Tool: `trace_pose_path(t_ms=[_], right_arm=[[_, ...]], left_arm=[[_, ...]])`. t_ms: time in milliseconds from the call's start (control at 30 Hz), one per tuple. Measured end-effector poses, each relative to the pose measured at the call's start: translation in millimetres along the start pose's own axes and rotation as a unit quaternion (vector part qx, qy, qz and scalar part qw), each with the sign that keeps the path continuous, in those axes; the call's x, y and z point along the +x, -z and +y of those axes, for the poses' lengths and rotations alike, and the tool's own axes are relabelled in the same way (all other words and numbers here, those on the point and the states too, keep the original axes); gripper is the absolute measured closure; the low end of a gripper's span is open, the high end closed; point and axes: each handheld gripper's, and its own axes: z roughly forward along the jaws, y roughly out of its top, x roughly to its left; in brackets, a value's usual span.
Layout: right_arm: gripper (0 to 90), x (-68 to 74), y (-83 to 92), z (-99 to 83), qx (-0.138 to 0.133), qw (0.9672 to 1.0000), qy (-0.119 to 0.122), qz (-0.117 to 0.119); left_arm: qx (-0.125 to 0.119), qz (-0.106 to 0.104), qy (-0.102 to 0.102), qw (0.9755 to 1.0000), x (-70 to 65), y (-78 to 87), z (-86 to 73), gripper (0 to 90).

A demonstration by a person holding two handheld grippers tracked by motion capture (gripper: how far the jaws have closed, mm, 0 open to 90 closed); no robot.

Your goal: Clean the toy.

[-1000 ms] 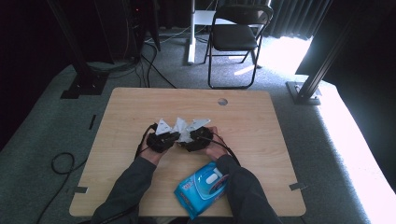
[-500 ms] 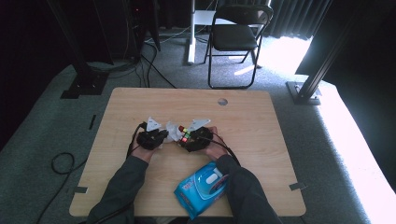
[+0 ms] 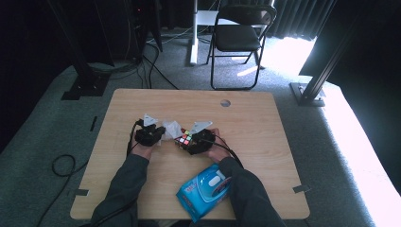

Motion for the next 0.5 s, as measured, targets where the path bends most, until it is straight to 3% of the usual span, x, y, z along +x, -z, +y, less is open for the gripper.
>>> trace_pose_path(t_ms=[367,433,500], right_arm=[[34.2,-0.4,0.6,-0.1,-0.002,1.0000,-0.003,-0.003],[34.2,-0.5,0.6,-0.1,-0.002,1.0000,-0.003,-0.002],[34.2,-0.5,0.6,-0.1,-0.002,1.0000,-0.004,-0.002]], left_arm=[[0.011,0.028,0.011,0.9995,11.5,2.0,-1.2,86.6],[0.011,0.027,0.014,0.9995,12.3,2.2,-2.3,86.5],[0.006,0.012,0.011,0.9998,9.9,2.7,-3.0,86.5]])
